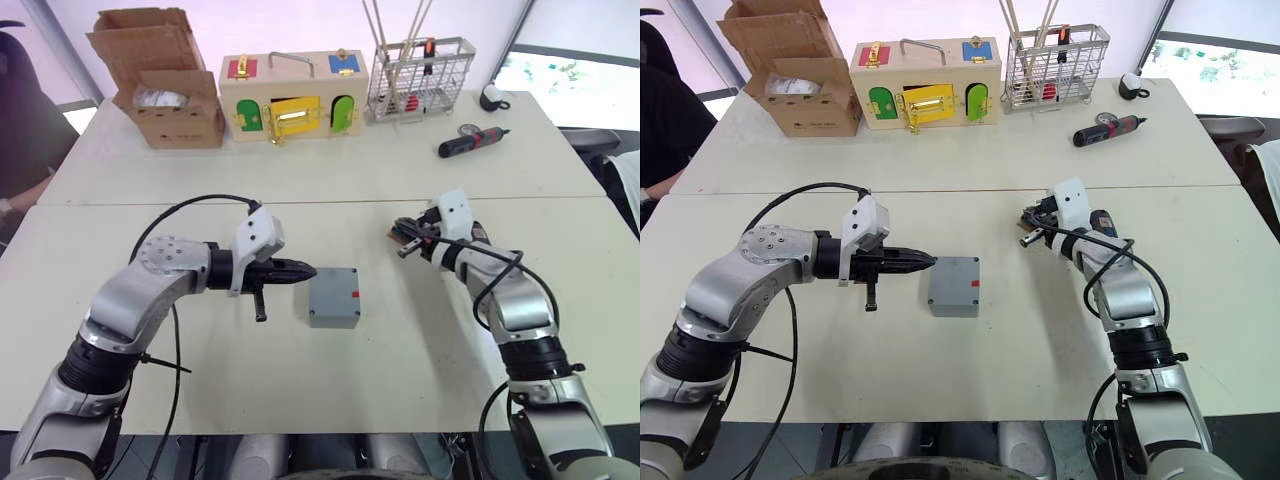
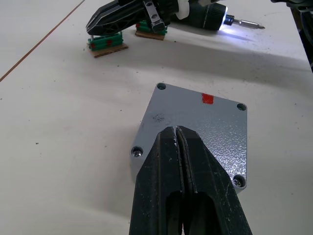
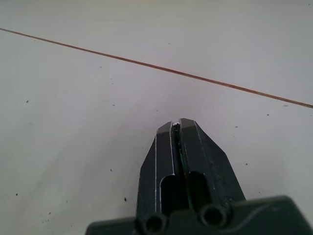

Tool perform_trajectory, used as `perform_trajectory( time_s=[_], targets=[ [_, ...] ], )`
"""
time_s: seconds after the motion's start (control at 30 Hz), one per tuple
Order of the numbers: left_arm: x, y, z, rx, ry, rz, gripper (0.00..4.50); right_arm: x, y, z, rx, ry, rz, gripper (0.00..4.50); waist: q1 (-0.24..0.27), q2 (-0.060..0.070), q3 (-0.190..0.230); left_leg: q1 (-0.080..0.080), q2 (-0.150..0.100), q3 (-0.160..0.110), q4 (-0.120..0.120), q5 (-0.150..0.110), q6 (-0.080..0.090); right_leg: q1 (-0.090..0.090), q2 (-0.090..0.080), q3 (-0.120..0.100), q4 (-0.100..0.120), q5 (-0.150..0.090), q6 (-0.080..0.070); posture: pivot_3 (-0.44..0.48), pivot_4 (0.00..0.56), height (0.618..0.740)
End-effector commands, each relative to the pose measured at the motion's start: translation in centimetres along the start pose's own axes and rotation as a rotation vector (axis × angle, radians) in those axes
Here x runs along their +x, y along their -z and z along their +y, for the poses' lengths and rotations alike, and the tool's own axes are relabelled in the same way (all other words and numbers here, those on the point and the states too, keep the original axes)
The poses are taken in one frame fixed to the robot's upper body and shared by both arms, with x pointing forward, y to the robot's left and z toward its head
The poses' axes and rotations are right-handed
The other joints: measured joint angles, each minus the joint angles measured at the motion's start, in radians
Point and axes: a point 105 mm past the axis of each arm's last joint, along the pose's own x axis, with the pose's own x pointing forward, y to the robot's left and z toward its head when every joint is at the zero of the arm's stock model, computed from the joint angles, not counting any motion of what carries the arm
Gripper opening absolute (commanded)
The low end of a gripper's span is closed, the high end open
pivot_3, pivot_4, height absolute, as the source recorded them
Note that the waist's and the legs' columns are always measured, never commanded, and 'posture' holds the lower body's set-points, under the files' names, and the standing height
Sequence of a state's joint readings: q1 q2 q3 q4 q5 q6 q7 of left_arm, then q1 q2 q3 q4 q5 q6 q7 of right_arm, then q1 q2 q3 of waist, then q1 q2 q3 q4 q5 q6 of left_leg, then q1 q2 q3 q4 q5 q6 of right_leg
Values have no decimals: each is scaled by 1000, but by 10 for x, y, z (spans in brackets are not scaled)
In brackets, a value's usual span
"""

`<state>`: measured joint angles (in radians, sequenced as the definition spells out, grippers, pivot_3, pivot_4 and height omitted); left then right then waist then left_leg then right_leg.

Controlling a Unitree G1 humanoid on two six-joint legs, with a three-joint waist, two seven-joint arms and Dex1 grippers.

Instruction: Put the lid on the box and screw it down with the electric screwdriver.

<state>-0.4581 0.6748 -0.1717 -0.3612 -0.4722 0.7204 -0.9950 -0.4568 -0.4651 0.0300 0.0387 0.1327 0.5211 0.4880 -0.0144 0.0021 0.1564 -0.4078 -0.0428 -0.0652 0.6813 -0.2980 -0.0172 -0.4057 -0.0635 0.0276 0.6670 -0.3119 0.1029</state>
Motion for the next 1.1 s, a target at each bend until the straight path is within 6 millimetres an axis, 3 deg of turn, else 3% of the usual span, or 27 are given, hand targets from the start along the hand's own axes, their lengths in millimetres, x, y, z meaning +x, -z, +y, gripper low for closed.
perform_trajectory(
  time_s=[0.03, 0.23, 0.33, 0.47, 0.57, 0.7, 1.1],
  targets=[
    [-2, -8, -8, 12, 10, -32, 0, -10, -37, -6, -36, 12, -100, 25, 0, 0, 0, 0, 0, 0, 0, 0, 0, 0, 0, 0, 0, 0, 0, 0, 150, 740],
    [0, -7, -4, 0, 16, -40, 0, -17, -57, -7, -17, 3, -135, 25, 2, 0, 0, 0, 0, 0, 0, 0, 0, 0, 0, 0, 0, 0, 0, 0, 150, 740],
    [-2, -8, 0, 2, 14, -38, 0, -29, -70, -7, -13, -21, -164, 25, 2, 0, 0, 0, 0, 0, 0, 0, 0, 0, 0, 0, 0, 0, 0, 0, 150, 740],
    [-10, -8, -2, 3, 27, -28, 0, -64, -90, 23, 20, -217, -245, 25, 3, 0, 0, -1, 0, -1, -1, 0, 0, 0, -1, 0, 0, 0, 0, 0, 150, 740],
    [-13, -6, -2, 8, 30, -14, 0, -80, -83, 51, -15, -351, -198, 25, 2, 0, 0, 0, 0, -1, -1, -2, 3, 0, -1, 0, -1, 0, 0, 0, 150, 740],
    [-14, -7, -5, 18, 42, -5, 0, -85, -68, 79, -29, -454, -138, 25, 3, 0, 0, 0, 0, -1, 0, -3, 5, 1, -1, 1, -1, 0, 0, 0, 150, 740],
    [-5, -4, -10, 19, 48, -11, 0, -76, -52, 100, -4, -463, -119, 25, 3, 0, 0, 0, 0, -1, 0, -2, 3, 1, -1, 1, 0, 0, 0, 0, 150, 740]
  ],
)
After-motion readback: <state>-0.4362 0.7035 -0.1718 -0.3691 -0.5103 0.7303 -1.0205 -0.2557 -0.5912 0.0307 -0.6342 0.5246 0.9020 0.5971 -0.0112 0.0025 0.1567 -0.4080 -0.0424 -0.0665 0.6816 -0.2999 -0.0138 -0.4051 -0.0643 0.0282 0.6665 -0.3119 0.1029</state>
